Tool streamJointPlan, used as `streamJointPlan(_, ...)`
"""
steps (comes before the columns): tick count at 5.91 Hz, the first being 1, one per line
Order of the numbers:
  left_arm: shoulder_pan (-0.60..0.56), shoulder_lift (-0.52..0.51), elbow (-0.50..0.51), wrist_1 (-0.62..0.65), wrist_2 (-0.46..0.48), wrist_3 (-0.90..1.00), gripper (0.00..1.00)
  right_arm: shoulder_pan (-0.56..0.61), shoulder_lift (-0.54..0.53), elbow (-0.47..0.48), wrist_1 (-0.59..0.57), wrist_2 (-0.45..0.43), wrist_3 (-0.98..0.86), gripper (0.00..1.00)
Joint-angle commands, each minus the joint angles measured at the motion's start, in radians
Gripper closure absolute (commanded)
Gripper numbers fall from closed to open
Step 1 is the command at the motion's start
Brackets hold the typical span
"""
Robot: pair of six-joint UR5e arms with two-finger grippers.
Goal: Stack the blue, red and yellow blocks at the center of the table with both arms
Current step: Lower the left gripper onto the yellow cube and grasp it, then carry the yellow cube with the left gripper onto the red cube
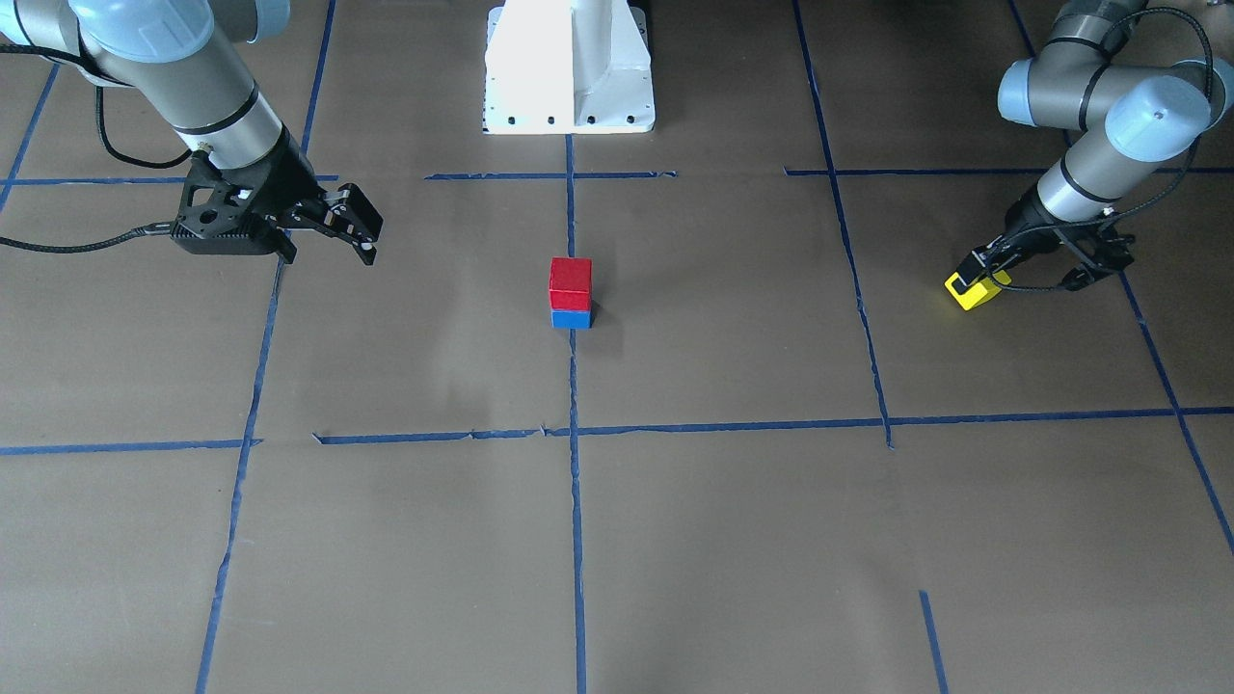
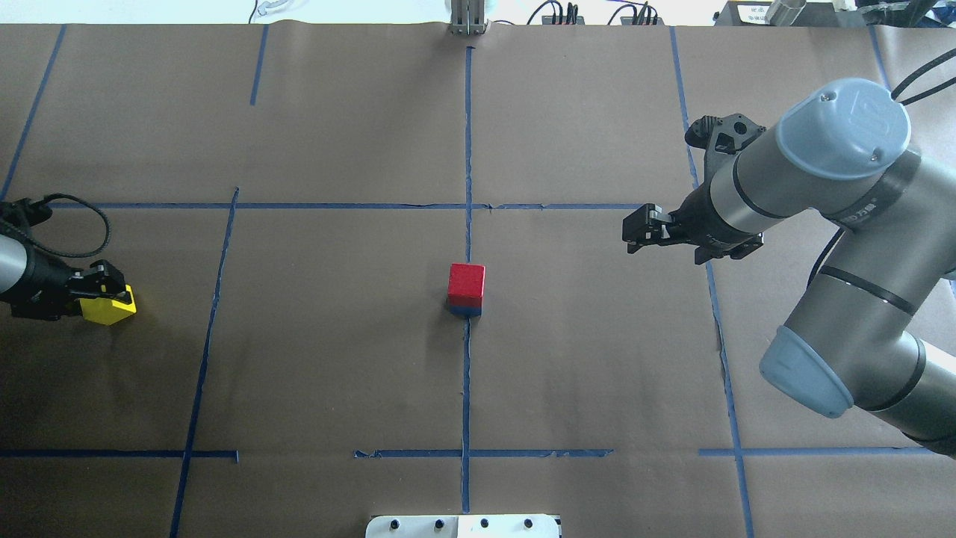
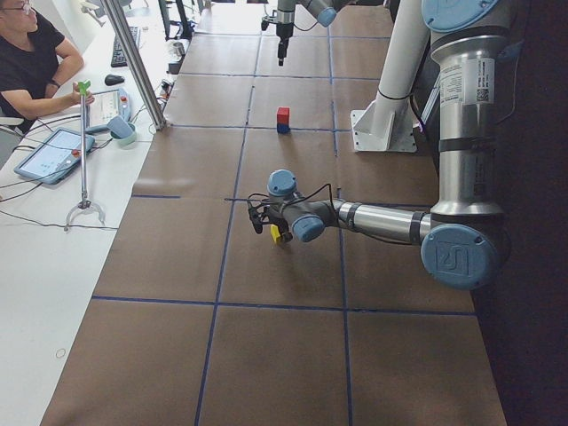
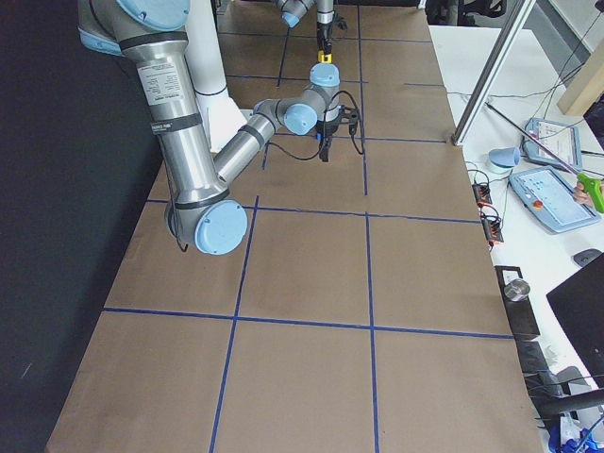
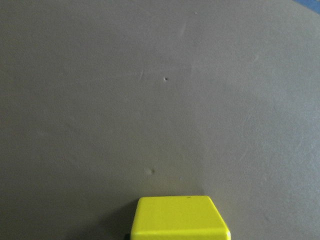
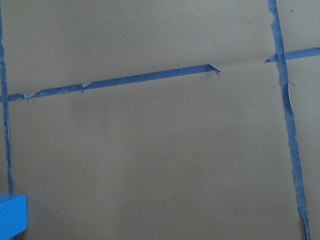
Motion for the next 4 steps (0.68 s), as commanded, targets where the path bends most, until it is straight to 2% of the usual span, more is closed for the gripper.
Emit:
streamJointPlan(1,0.002,-0.179,-0.024,0.108,-0.001,0.032,1.00,0.003,-0.002,0.005,0.000,0.007,-0.003,0.00)
streamJointPlan(2,0.017,-0.245,-0.047,0.115,-0.003,0.067,1.00,0.004,-0.001,0.007,0.000,0.009,-0.003,0.00)
streamJointPlan(3,0.055,-0.346,-0.055,0.180,-0.001,0.068,1.00,0.009,-0.002,0.009,0.000,0.012,-0.005,0.00)
streamJointPlan(4,0.102,-0.532,-0.091,0.492,0.041,0.068,1.00,0.013,-0.004,0.012,-0.002,0.015,-0.005,0.00)
